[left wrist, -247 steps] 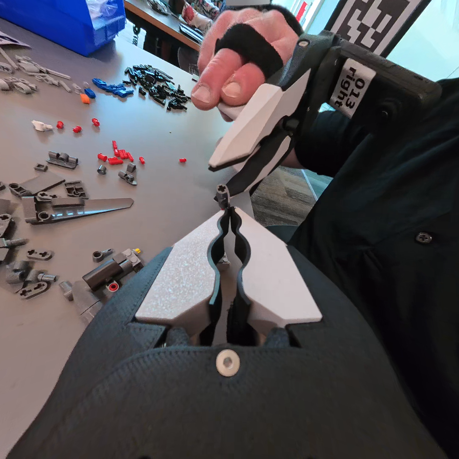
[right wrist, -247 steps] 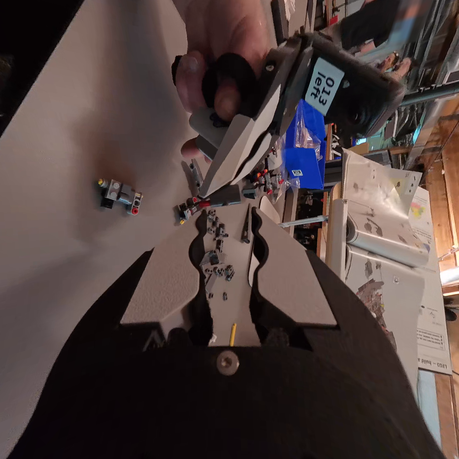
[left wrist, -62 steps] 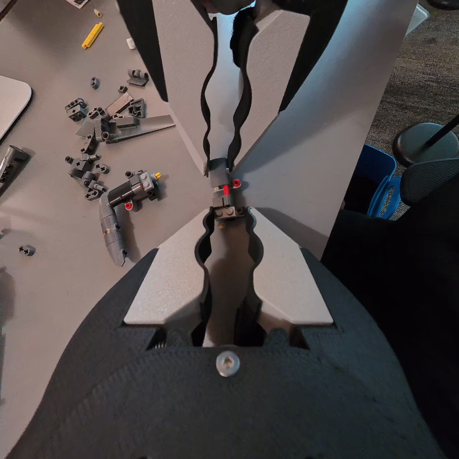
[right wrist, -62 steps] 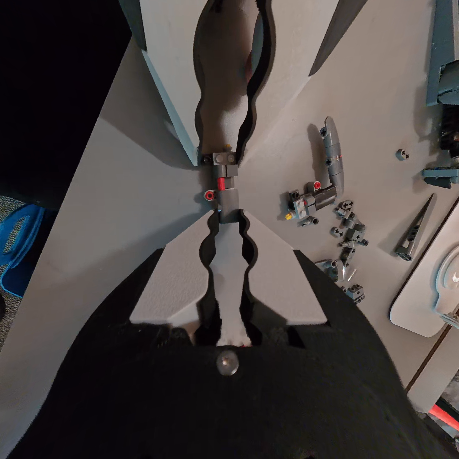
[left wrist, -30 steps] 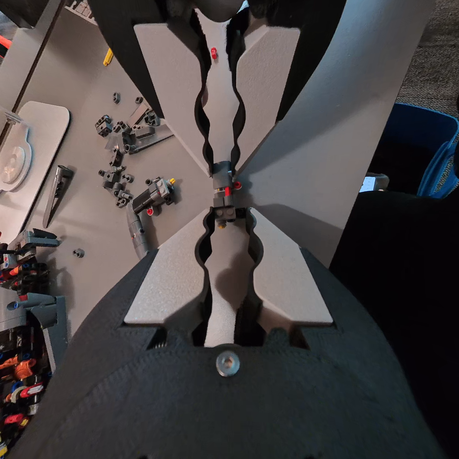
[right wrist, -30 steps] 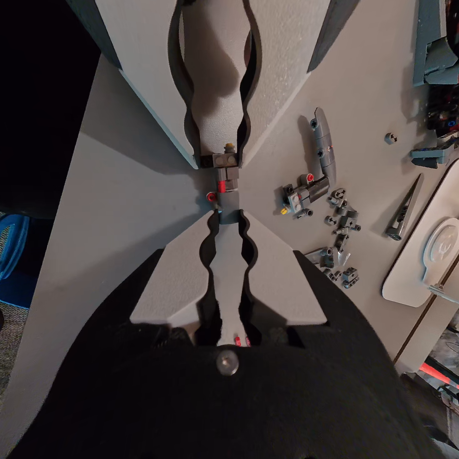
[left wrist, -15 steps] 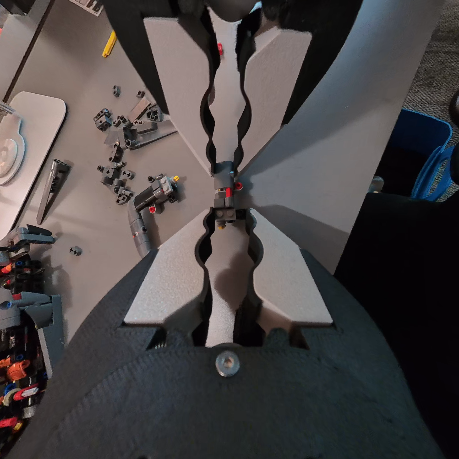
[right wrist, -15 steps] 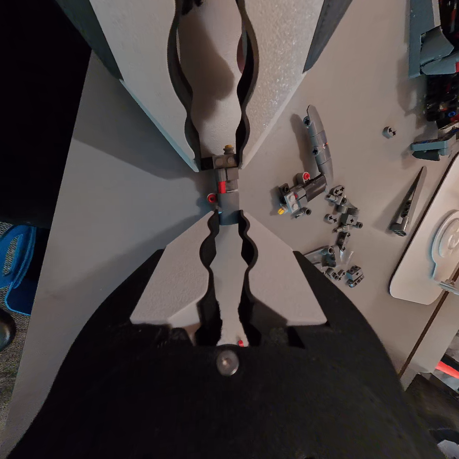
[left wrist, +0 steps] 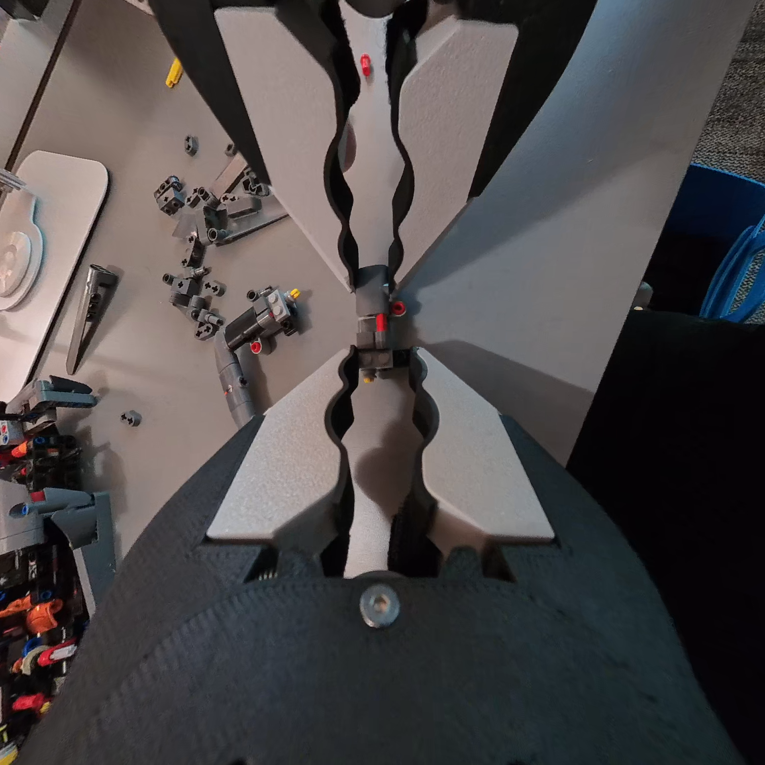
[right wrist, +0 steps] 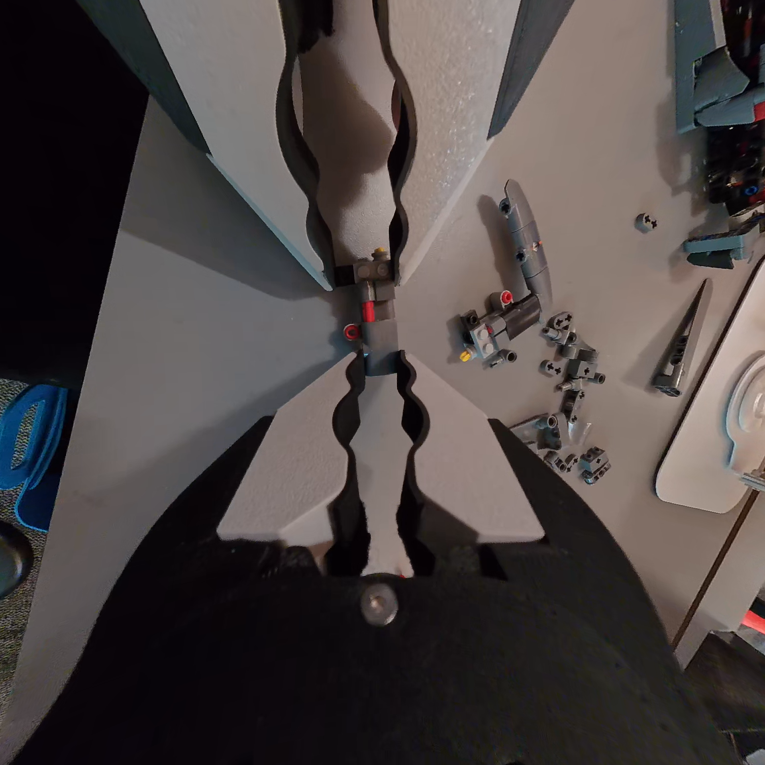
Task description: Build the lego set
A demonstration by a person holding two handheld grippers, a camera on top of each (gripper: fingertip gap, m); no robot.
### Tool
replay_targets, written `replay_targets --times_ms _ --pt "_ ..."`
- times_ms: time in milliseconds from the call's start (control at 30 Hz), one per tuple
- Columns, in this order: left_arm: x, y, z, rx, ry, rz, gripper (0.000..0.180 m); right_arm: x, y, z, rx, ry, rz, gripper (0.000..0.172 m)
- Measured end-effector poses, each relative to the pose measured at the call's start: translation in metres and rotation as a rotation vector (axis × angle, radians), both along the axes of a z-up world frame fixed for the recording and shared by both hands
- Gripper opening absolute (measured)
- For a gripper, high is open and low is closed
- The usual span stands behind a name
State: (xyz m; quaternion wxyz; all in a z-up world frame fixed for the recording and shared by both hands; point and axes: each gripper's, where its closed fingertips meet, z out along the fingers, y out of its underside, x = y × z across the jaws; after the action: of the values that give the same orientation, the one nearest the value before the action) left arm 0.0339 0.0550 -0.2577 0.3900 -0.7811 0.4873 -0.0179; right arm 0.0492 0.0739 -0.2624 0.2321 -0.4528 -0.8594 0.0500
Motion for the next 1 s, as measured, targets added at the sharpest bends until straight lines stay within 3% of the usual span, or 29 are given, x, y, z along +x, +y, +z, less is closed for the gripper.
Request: replay_targets --times_ms 33,1000 --pt "-0.0003 0.0003 -0.0004 0.002 0.006 0.000 0.022 -0.0004 0.0000 0.0001 0.001 0.000 0.001 0.011" --pt "-0.0012 0.0030 -0.0025 -0.022 -0.047 0.009 0.022 -0.0055 0.0023 0.0013 -0.002 0.083 -0.003 0.013"
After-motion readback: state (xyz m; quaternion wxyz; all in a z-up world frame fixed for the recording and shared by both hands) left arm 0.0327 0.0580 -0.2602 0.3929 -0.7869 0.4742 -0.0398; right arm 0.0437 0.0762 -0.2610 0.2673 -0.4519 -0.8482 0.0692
